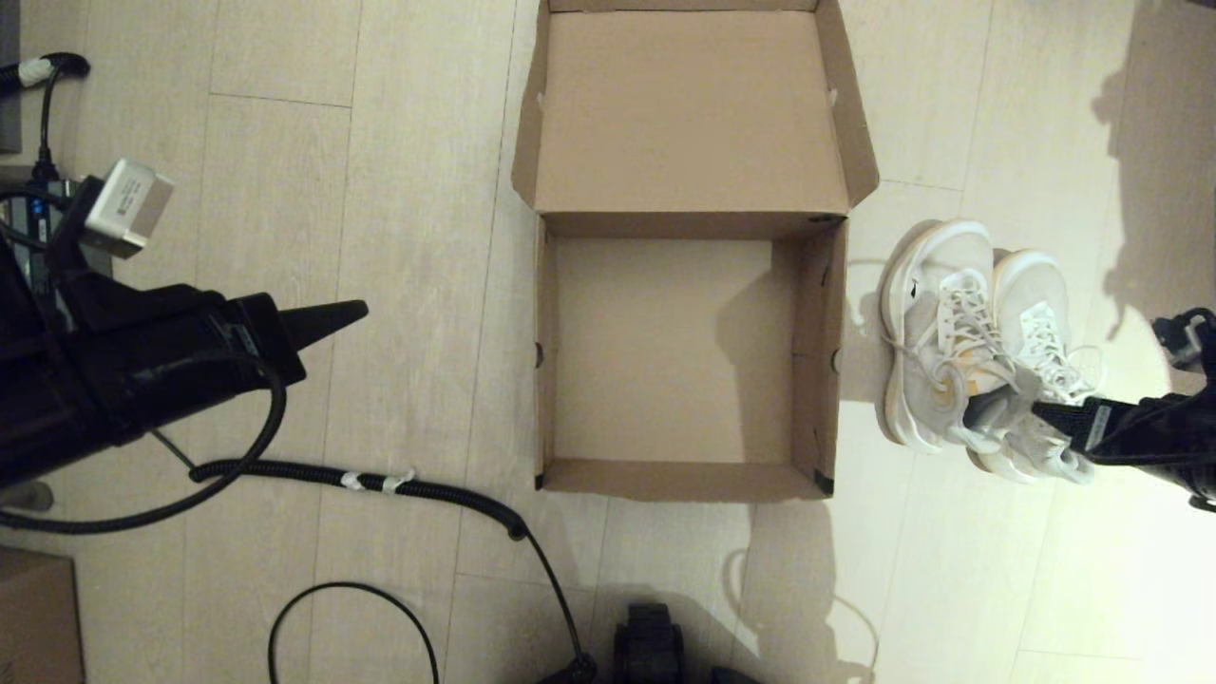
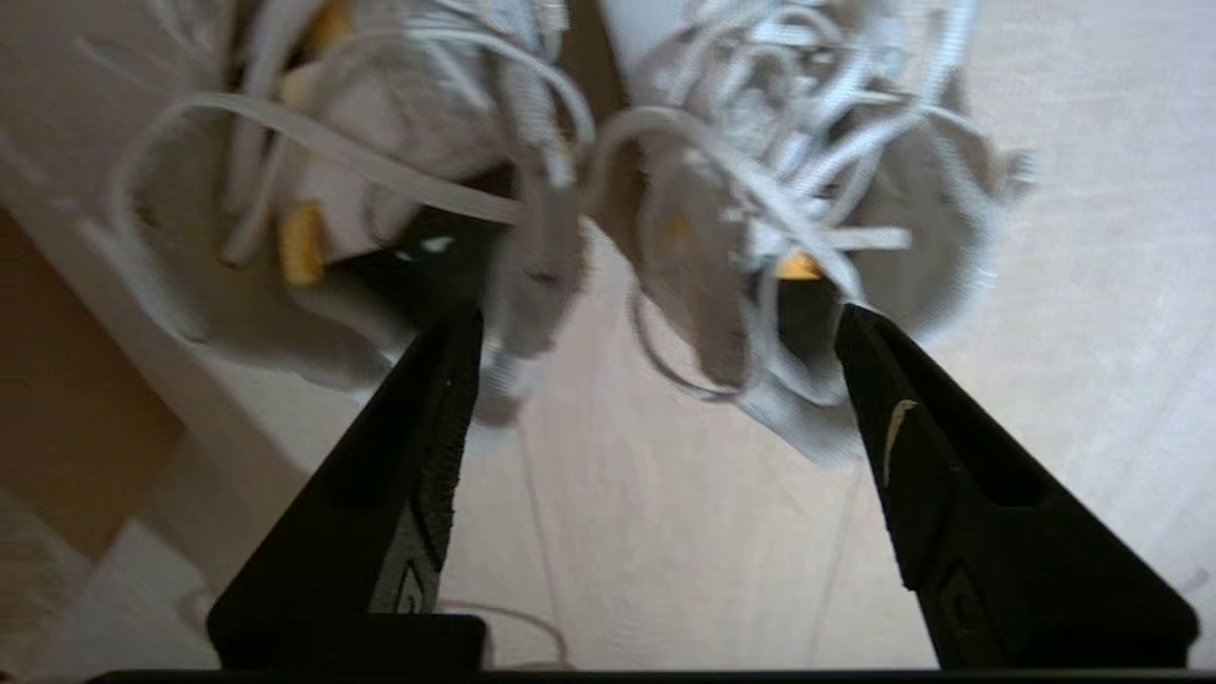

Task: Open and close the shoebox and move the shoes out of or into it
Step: Put the shoes into the shoe box

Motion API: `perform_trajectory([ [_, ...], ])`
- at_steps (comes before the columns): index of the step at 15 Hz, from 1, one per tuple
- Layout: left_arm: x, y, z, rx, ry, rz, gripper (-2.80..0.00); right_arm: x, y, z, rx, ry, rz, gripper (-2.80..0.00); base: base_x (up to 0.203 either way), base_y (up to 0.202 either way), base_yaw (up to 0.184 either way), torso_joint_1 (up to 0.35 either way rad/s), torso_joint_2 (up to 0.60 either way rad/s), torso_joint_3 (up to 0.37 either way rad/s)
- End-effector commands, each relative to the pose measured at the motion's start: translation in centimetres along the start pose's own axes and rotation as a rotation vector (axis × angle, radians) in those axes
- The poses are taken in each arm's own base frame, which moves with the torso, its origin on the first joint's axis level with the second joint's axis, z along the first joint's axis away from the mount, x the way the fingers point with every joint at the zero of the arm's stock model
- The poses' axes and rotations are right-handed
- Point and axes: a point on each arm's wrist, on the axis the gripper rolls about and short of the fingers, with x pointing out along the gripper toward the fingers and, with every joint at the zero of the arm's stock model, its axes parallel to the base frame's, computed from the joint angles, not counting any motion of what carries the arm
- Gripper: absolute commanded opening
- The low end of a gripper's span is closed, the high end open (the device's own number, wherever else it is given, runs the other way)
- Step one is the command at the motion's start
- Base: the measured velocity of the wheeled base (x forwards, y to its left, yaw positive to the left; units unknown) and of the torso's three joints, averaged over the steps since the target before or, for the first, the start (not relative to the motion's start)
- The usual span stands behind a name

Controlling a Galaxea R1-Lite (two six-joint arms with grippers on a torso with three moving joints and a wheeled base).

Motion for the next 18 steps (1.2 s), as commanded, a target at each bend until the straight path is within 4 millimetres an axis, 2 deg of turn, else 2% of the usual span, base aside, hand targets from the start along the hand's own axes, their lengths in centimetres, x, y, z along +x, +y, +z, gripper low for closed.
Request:
perform_trajectory([
  [1, -0.1, -0.1, 0.1, 0.002, -0.006, -0.006, -2.8, 1.2, 0.5, -0.9, 0.003, 0.037, 0.016, 0.0, 0.0, 0.0, 0.0, 0.0, 0.0, 0.0],
  [5, -0.1, 0.0, -0.1, -0.002, 0.002, -0.002, -2.8, 2.7, 0.7, -2.5, 0.001, 0.072, 0.004, 0.0, 0.0, 0.0, 0.0, 0.0, 0.0, 0.0],
  [9, -0.5, -0.2, 0.0, 0.001, -0.007, -0.002, -2.8, 6.0, 0.3, -4.2, -0.02, -0.035, -0.037, 0.0, 0.0, 0.0, 0.0, 0.0, 0.0, 0.0],
  [11, -0.7, -0.2, -0.3, -0.001, 0.0, -0.002, -2.8, 6.8, 0.1, -5.0, -0.023, -0.023, -0.04, 0.0, 0.0, 0.0, 0.0, 0.0, 0.0, 0.0],
  [15, -1.5, -0.5, 0.1, 0.007, -0.018, -0.004, -2.8, 7.9, -0.1, -4.7, -0.039, -0.081, -0.034, 0.0, 0.0, 0.0, 0.0, 0.0, 0.0, 0.0],
  [16, -1.6, -0.5, 0.1, 0.008, -0.021, -0.005, -2.8, 8.0, -0.1, -4.7, -0.046, -0.086, -0.034, -2.8, 0.0, 0.0, 0.0, 0.0, 0.0, 0.0],
  [18, -1.6, -0.5, 0.2, 0.009, -0.022, -0.004, -2.8, 7.9, 0.0, -4.7, -0.06, -0.086, -0.033, -2.8, 0.0, 0.0, 0.0, 0.0, 0.0, 0.0],
])
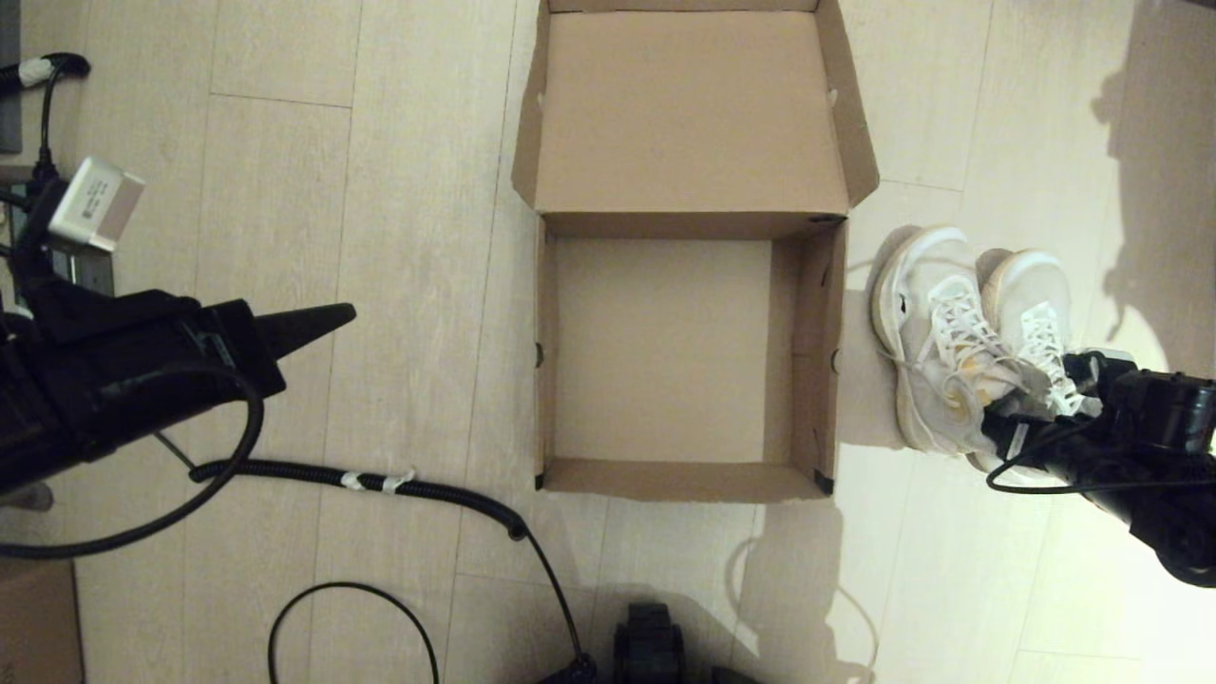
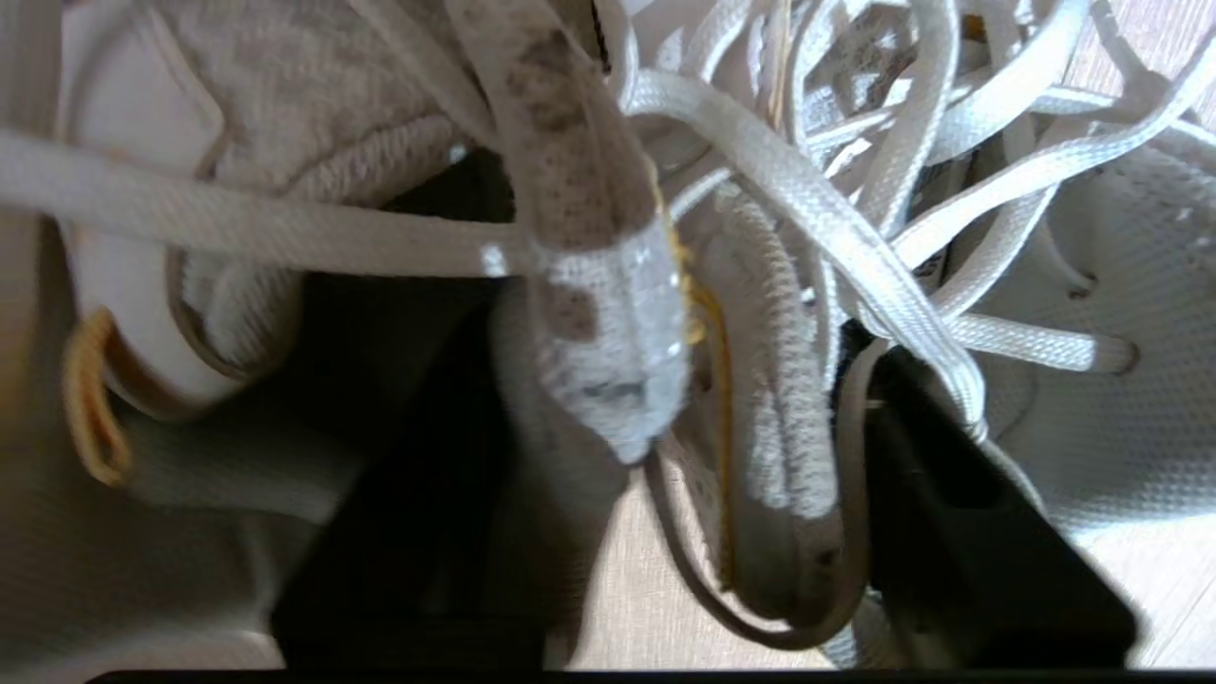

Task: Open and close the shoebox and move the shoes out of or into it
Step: Put the shoes into the shoe box

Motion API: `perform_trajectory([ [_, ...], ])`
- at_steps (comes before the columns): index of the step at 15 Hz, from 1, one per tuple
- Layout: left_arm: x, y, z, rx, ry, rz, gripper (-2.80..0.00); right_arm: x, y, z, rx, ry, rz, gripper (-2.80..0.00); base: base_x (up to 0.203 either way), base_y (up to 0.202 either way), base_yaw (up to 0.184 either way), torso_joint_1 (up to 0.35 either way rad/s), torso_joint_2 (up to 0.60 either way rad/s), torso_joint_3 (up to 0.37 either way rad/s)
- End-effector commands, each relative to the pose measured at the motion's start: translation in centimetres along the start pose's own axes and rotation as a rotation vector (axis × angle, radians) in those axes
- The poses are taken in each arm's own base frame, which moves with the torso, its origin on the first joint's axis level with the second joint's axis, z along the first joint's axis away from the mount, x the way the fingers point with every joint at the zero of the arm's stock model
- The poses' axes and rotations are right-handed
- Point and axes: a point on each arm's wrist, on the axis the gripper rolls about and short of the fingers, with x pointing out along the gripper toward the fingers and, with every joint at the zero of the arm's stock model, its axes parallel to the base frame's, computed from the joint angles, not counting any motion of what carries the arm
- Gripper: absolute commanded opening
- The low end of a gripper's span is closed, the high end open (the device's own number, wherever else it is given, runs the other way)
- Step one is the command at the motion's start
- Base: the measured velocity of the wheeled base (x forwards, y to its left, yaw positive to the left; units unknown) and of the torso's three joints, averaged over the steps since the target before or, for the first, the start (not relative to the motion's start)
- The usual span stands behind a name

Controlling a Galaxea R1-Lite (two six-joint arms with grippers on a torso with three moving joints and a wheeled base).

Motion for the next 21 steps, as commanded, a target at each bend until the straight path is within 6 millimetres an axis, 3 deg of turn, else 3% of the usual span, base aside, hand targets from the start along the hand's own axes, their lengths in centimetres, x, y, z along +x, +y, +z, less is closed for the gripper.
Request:
perform_trajectory([
  [1, -0.1, -0.1, 0.1, 0.001, -0.007, -0.005, -2.8, 0.2, 0.0, -0.2, 0.0, 0.002, 0.001, -2.8, 0.0, 0.0, 0.0, 0.0, 0.0, 0.0],
  [4, 0.0, -0.1, 0.3, 0.0, -0.013, -0.001, -2.8, -0.1, 0.0, 0.1, 0.002, -0.004, 0.003, -2.8, 0.0, 0.0, 0.0, 0.0, 0.0, 0.0],
  [7, -0.2, -0.1, -0.1, -0.004, -0.001, 0.001, -2.8, -2.7, 0.2, 2.1, 0.003, -0.034, 0.013, -2.8, 0.0, 0.0, 0.0, 0.0, 0.0, 0.0],
  [10, -0.9, -0.5, 0.2, -0.002, -0.013, -0.006, -2.8, -7.7, 0.4, 5.2, 0.014, -0.024, 0.051, -2.8, 0.0, 0.0, 0.0, 0.0, 0.0, 0.0],
  [14, -3.4, -1.1, -0.6, -0.03, 0.015, 0.002, -2.8, -16.9, 0.9, 8.9, 0.044, -0.008, 0.169, -2.8, 0.0, 0.0, 0.0, 0.0, 0.0, 0.0],
  [18, -5.3, -1.8, -2.0, -0.069, 0.075, -0.015, -2.8, -24.1, 1.3, 10.8, 0.048, -0.022, 0.288, -2.8, 0.0, 0.0, 0.0, 0.0, 0.0, 0.0],
  [21, -5.0, -1.7, -3.2, -0.093, 0.124, -0.014, -2.8, -27.4, 1.7, 11.2, 0.038, -0.028, 0.453, -2.8, 0.0, 0.0, 0.0, 0.0, 0.0, 0.0],
])
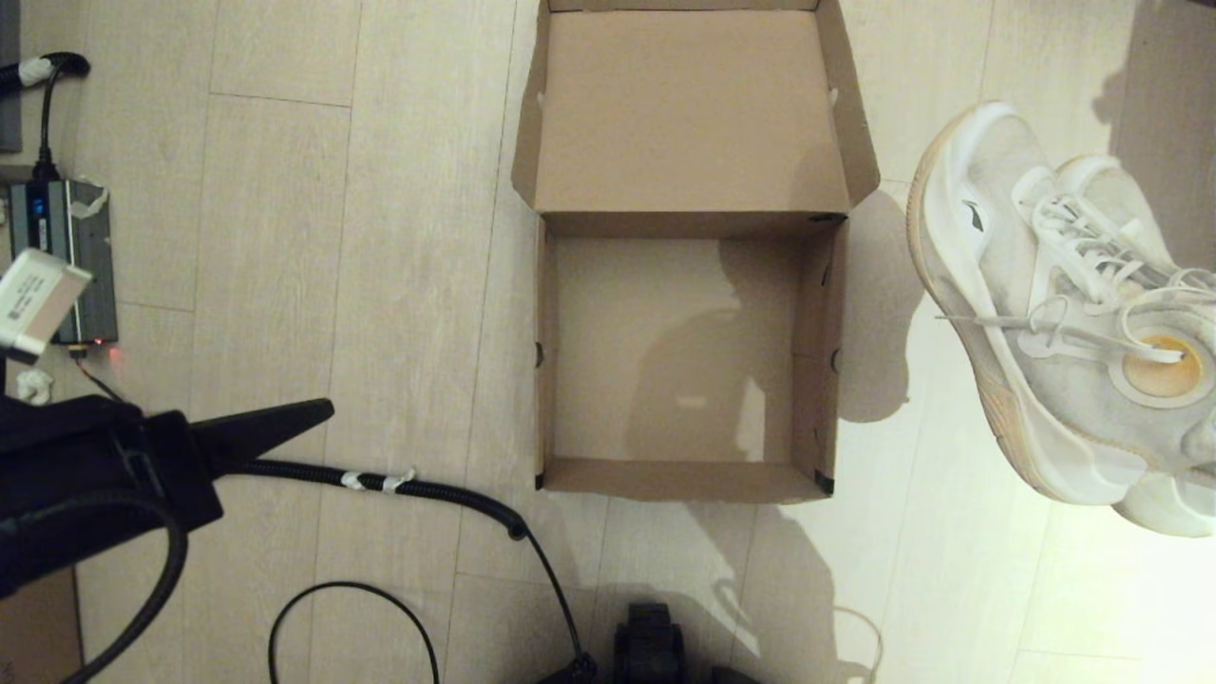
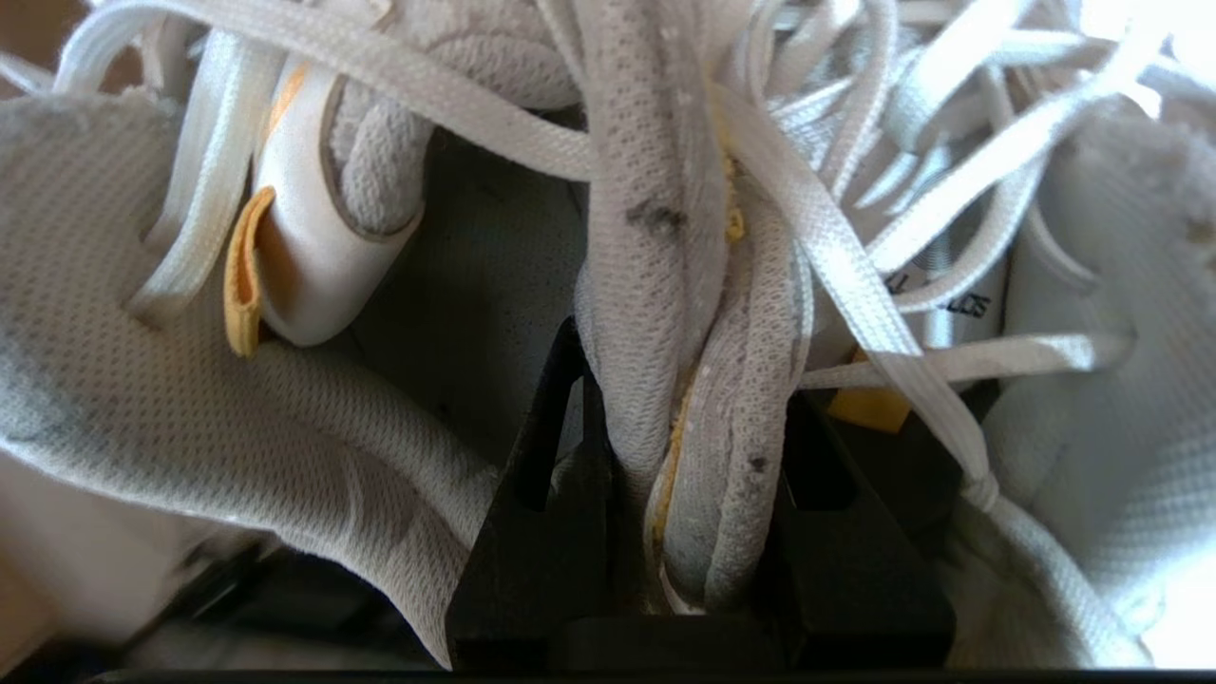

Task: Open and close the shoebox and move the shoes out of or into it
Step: Put the shoes into the shoe box

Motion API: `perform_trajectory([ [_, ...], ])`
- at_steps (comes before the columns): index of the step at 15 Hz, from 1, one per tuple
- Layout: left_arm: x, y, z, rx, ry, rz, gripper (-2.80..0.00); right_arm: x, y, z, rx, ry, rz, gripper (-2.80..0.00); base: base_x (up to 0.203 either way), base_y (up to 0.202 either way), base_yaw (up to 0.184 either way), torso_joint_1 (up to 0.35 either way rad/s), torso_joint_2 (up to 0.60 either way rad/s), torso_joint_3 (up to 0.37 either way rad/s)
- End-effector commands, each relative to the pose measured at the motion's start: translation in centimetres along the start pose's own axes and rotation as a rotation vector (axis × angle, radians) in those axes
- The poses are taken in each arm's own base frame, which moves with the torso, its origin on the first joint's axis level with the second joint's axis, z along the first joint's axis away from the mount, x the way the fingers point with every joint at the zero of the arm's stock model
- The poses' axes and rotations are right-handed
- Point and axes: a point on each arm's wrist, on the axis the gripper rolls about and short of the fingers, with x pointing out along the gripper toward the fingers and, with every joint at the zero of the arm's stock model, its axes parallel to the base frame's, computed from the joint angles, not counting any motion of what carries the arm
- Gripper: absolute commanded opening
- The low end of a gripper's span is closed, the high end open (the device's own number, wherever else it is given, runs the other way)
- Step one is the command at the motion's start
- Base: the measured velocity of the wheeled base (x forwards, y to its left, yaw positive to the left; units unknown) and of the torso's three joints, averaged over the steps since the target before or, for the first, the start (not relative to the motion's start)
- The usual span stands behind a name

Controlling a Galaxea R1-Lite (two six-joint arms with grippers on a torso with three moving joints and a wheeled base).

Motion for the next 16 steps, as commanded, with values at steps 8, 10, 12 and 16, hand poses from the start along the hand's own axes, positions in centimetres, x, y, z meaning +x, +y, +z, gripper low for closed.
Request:
perform_trajectory([
  [8, 4.1, 0.9, 1.1, -0.015, 0.043, 0.05, -2.8, 4.4, 4.7, 0.0, -0.045, 0.128, 0.409, -2.8, 0.0, 0.0, 0.0, 0.0, 0.0, 0.0],
  [10, 5.5, 1.3, 1.3, -0.017, 0.056, 0.074, -2.8, 6.6, 6.6, 0.2, -0.069, 0.13, 0.434, -2.8, 0.0, 0.0, 0.0, 0.0, 0.0, 0.0],
  [12, 7.0, 1.7, 1.5, -0.021, 0.071, 0.077, -2.8, 8.2, 8.2, 0.2, -0.09, 0.146, 0.448, -2.8, 0.0, 0.0, 0.0, 0.0, 0.0, 0.0],
  [16, 10.0, 2.2, 1.3, -0.017, 0.077, 0.063, -2.8, 10.9, 10.4, -1.3, -0.122, 0.191, 0.444, -2.8, 0.0, 0.0, 0.0, 0.0, 0.0, 0.0],
])
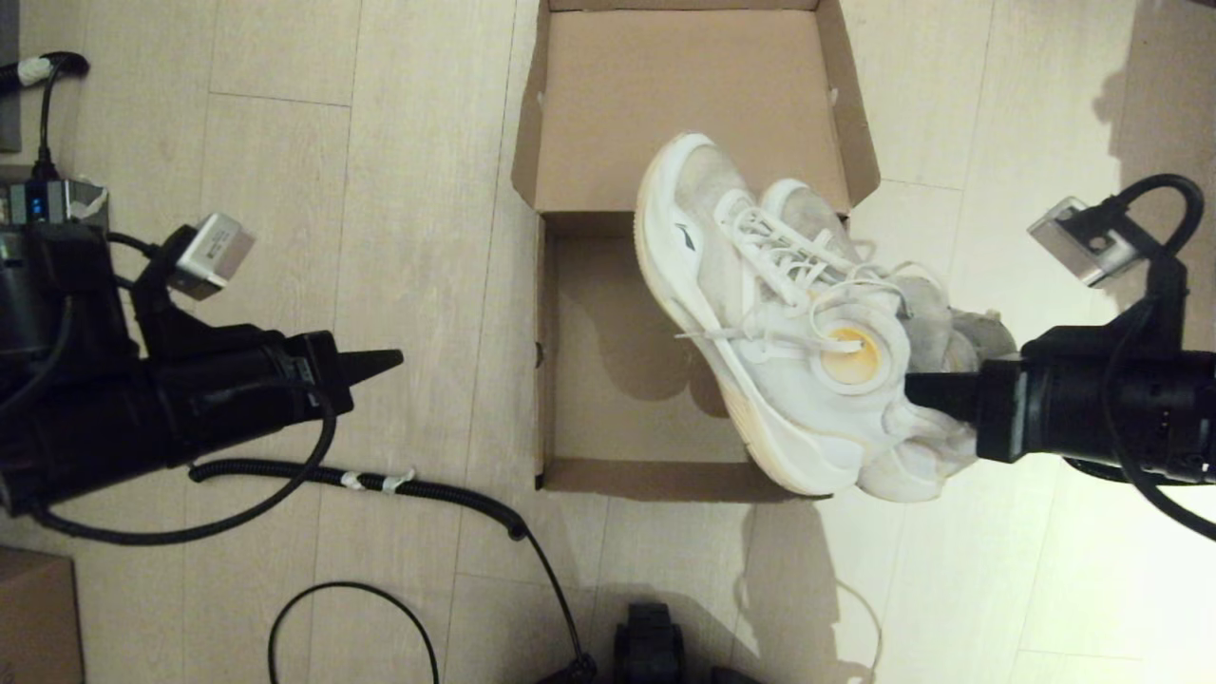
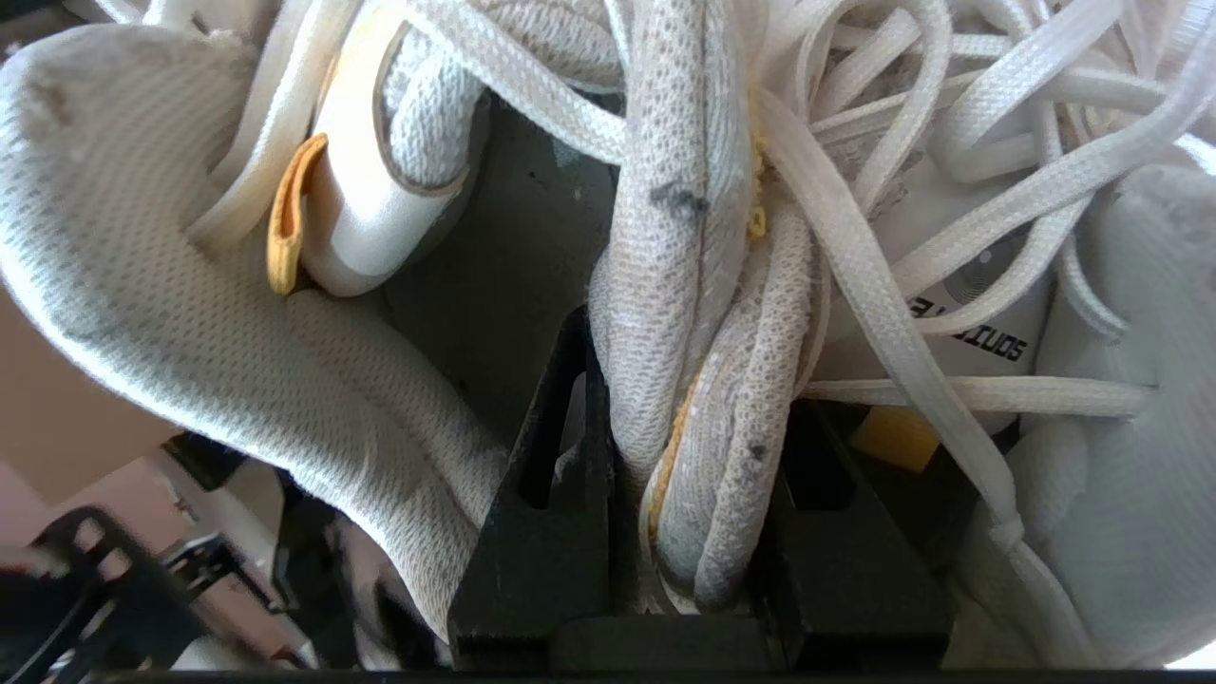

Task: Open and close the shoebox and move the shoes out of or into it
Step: Put the shoes into the shoe box

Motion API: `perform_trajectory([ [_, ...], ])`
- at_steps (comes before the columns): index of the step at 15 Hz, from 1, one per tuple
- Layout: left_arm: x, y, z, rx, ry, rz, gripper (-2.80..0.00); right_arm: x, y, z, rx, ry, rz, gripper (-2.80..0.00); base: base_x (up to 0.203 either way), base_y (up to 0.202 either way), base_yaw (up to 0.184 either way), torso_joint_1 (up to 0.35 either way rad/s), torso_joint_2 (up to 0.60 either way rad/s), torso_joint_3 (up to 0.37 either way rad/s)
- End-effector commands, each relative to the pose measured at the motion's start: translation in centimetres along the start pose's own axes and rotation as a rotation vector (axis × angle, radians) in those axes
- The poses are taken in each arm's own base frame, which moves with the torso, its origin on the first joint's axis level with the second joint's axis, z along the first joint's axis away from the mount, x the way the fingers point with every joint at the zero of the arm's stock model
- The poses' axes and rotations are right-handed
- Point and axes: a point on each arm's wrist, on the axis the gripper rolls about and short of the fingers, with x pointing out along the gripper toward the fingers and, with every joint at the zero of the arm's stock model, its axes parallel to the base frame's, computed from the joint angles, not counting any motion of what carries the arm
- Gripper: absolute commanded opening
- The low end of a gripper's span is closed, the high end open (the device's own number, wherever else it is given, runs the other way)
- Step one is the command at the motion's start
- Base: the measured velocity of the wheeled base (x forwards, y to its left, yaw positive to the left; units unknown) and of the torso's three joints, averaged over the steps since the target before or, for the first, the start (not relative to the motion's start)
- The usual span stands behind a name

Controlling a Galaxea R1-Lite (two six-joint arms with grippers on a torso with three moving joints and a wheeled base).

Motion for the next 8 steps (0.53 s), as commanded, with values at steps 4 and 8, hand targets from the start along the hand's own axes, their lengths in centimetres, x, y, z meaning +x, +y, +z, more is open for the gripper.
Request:
perform_trajectory([
  [4, 1.9, -0.1, 0.1, 0.004, 0.001, -0.016, -2.8, 6.1, 0.3, -2.6, -0.02, 0.039, 0.008, -2.8, 0.0, 0.0, 0.0, 0.0, 0.0, 0.0],
  [8, 1.1, -0.3, 0.3, 0.006, -0.016, -0.02, -2.8, 10.3, 0.0, -3.5, -0.076, -0.027, -0.075, -2.8, 0.0, 0.0, 0.0, 0.0, 0.0, 0.0],
])
